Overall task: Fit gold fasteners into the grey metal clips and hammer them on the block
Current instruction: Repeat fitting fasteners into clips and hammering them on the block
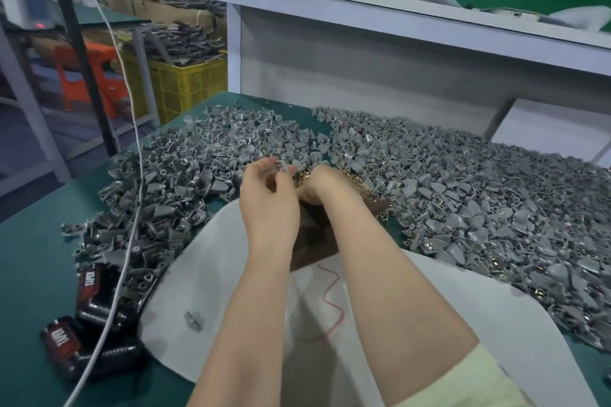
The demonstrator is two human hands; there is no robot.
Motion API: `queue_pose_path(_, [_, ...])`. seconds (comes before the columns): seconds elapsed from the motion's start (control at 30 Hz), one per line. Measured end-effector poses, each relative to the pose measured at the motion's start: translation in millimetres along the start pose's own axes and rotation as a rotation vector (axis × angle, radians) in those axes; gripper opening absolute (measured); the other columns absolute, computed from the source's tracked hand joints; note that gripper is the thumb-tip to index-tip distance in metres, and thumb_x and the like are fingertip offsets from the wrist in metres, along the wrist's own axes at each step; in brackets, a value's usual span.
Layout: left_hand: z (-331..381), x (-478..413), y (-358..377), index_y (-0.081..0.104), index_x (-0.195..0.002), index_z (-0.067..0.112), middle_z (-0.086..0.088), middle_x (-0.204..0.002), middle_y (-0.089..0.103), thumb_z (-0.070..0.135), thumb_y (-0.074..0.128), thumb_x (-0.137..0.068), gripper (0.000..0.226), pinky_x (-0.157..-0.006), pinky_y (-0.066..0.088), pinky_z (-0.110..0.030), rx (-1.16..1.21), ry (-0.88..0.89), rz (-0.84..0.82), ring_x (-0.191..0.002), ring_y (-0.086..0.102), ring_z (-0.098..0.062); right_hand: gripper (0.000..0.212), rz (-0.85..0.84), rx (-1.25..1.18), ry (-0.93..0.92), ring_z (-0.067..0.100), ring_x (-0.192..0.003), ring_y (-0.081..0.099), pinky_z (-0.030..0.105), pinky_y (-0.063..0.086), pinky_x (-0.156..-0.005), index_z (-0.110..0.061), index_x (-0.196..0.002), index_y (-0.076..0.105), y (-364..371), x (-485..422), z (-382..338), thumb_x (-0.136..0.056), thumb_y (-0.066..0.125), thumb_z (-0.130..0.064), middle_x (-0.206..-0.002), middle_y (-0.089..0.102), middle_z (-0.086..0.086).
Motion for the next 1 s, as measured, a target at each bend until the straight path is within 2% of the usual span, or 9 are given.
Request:
queue_pose_path(0.13, [2, 1, 1, 0.056, -0.103, 0.022, 0.006, -0.095, 0.067, 0.003, 0.040, -0.095, 0.026, -0.067, 0.042, -0.001, -0.011, 0.017, -0.013, -0.083, 0.060, 0.011, 0.046, -0.109, 0.168, -0.046, 0.027, -0.092, 0.050, 0.037, 0.046, -0.089, -0.014, -0.134, 0.046, 3, -8, -18, -0.089, 0.053, -0.022, -0.100, 0.052, 0.012])
queue_pose_path(0.23, [5, 4, 2, 0.055, -0.107, 0.022, -0.006, -0.111, 0.064, 0.003, 0.039, -0.096, 0.027, -0.089, 0.047, -0.023, -0.026, 0.031, -0.029, -0.104, 0.060, -0.014, 0.049, -0.135, 0.226, -0.100, 0.025, -0.093, 0.047, 0.035, 0.042, -0.081, -0.019, -0.139, 0.041, 4, -14, -25, -0.091, 0.052, -0.022, -0.118, 0.049, 0.012])
queue_pose_path(0.33, [6, 5, 2, 0.054, -0.111, 0.022, -0.007, -0.115, 0.062, 0.006, 0.037, -0.098, 0.026, -0.096, 0.048, -0.036, -0.038, 0.017, -0.028, -0.107, 0.060, -0.020, 0.032, -0.108, 0.180, -0.128, 0.027, -0.092, 0.051, 0.034, 0.042, -0.075, -0.014, -0.122, 0.051, 8, -16, -25, -0.091, 0.053, -0.023, -0.113, 0.054, 0.010])
queue_pose_path(0.4, [5, 5, 2, 0.052, -0.111, 0.023, -0.005, -0.111, 0.062, 0.008, 0.039, -0.099, 0.023, -0.094, 0.050, -0.038, -0.020, -0.007, -0.035, -0.097, 0.063, -0.017, 0.022, 0.005, 0.059, -0.119, 0.027, -0.087, 0.052, 0.033, 0.041, -0.071, -0.016, -0.110, 0.056, 5, -13, -18, -0.092, 0.054, -0.026, -0.096, 0.054, 0.009])
queue_pose_path(0.5, [6, 6, 2, 0.053, -0.109, 0.019, -0.001, -0.105, 0.062, 0.010, 0.049, -0.096, 0.016, -0.094, 0.049, -0.035, -0.073, 0.044, -0.043, -0.098, 0.064, -0.018, 0.029, 0.126, -0.121, -0.091, 0.028, -0.098, 0.061, 0.030, 0.042, -0.071, -0.014, -0.114, 0.063, -5, -5, -3, -0.091, 0.057, -0.031, -0.110, 0.064, 0.009])
queue_pose_path(0.63, [8, 7, 5, 0.062, -0.100, 0.015, 0.007, -0.093, 0.064, 0.014, 0.059, -0.092, 0.008, -0.083, 0.043, -0.016, -0.275, 0.145, -0.082, -0.095, 0.062, -0.011, 0.023, 0.241, -0.471, -0.182, 0.033, -0.087, 0.066, 0.035, 0.051, -0.075, -0.009, -0.079, 0.064, -29, 18, 20, -0.088, 0.054, -0.027, -0.091, 0.070, 0.018])
queue_pose_path(0.8, [1, 14, 17, 0.066, -0.094, 0.018, 0.000, -0.096, 0.070, 0.016, 0.060, -0.090, 0.007, -0.085, 0.049, -0.033, -0.623, 0.197, -0.232, -0.094, 0.063, -0.019, 0.011, 0.438, -0.801, -0.208, 0.014, -0.079, 0.062, 0.030, 0.053, -0.077, -0.017, -0.083, 0.061, -52, 59, 64, -0.092, 0.056, -0.015, -0.085, 0.066, -0.001])
queue_pose_path(0.9, [-4, 20, 25, 0.066, -0.095, 0.021, -0.004, -0.097, 0.069, 0.015, 0.057, -0.089, 0.013, -0.085, 0.048, -0.036, -0.798, 0.207, -0.325, -0.094, 0.062, -0.026, 0.014, 0.330, -1.058, -0.189, 0.008, -0.068, 0.060, 0.021, 0.056, -0.067, -0.015, -0.084, 0.062, -45, 83, 87, -0.093, 0.056, -0.006, -0.077, 0.065, 0.001])
queue_pose_path(1.0, [-3, 23, 26, 0.067, -0.097, 0.029, 0.003, -0.099, 0.068, 0.021, 0.057, -0.090, 0.014, -0.090, 0.033, -0.038, -1.010, 0.273, -0.309, -0.107, 0.052, -0.025, 0.013, 0.236, -1.118, -0.199, 0.010, -0.070, 0.063, 0.016, 0.054, -0.063, -0.012, -0.088, 0.063, -25, 96, 93, -0.092, 0.055, -0.003, -0.080, 0.066, 0.005])
Point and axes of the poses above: each hand's wrist, its own x-axis away from the middle knuckle, its own y-axis out of the palm, z = x × y, the point moved 5 cm from there along -x, towards the middle knuckle
